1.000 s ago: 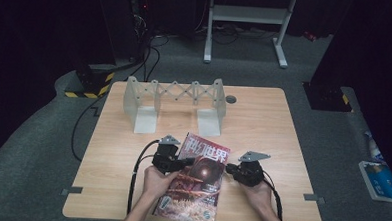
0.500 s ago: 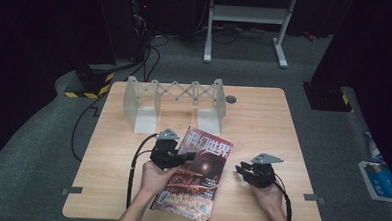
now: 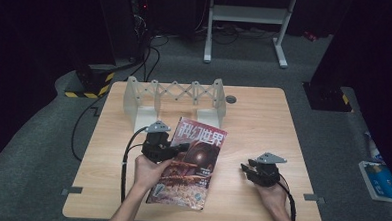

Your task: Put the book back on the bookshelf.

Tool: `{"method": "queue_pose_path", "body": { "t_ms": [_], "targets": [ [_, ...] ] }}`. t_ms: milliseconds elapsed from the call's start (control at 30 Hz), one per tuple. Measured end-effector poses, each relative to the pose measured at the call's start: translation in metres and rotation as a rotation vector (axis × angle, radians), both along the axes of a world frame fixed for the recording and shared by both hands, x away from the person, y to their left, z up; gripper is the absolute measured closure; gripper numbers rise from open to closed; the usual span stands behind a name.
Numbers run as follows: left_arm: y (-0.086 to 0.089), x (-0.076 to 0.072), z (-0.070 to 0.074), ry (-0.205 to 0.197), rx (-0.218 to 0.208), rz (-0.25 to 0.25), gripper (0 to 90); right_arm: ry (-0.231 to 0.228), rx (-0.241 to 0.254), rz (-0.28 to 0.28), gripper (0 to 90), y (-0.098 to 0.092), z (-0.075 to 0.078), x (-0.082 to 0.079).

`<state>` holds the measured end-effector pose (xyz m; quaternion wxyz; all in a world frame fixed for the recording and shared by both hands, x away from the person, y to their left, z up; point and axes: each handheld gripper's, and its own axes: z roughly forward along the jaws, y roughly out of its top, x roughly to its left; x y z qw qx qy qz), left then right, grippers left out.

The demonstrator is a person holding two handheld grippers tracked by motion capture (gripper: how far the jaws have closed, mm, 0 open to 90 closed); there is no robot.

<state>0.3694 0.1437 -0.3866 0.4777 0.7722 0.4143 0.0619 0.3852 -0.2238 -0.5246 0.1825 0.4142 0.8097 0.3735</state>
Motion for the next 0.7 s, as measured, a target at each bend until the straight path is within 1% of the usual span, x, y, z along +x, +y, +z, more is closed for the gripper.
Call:
{"method": "queue_pose_path", "body": {
  "t_ms": [33,67,100,200,233,333,433,467,567,667,700],
  "targets": [
    [0.002,0.001,0.003,-0.008,-0.003,0.007,83.9,0.002,0.01,-0.007,57.7,-0.001,-0.001,0.0],
    [0.002,0.001,0.003,-0.008,-0.003,0.007,83.9,0.002,0.01,-0.007,57.7,-0.001,-0.001,0.0],
    [0.005,0.001,0.005,-0.014,-0.005,0.015,83.9,0.005,0.025,-0.011,56.6,-0.003,-0.001,0.002],
    [0.008,0.002,0.009,-0.021,-0.001,0.023,83.9,0.003,0.039,-0.016,55.8,-0.005,-0.002,0.002],
    [0.008,0.002,0.009,-0.021,-0.001,0.023,83.9,0.003,0.039,-0.016,55.8,-0.005,-0.002,0.002],
    [0.012,0.003,0.013,-0.028,0.0,0.035,83.9,-0.027,0.034,-0.01,54.6,-0.004,-0.005,0.0],
    [0.014,0.004,0.015,-0.031,0.002,0.04,83.9,-0.035,0.032,-0.006,54.3,-0.004,-0.005,0.0],
    [0.016,0.005,0.017,-0.037,0.01,0.045,83.9,-0.046,0.027,-0.002,53.9,-0.003,-0.006,0.001],
    [0.02,0.005,0.02,-0.04,0.019,0.057,83.9,-0.062,0.008,0.002,52.4,-0.001,-0.007,0.0],
    [0.023,0.006,0.022,-0.044,0.025,0.066,83.8,-0.063,0.009,0.005,52.4,-0.001,-0.007,0.0],
    [0.027,0.006,0.024,-0.043,0.026,0.077,83.8,-0.061,0.01,0.004,52.4,-0.001,-0.007,0.0]
  ]
}}
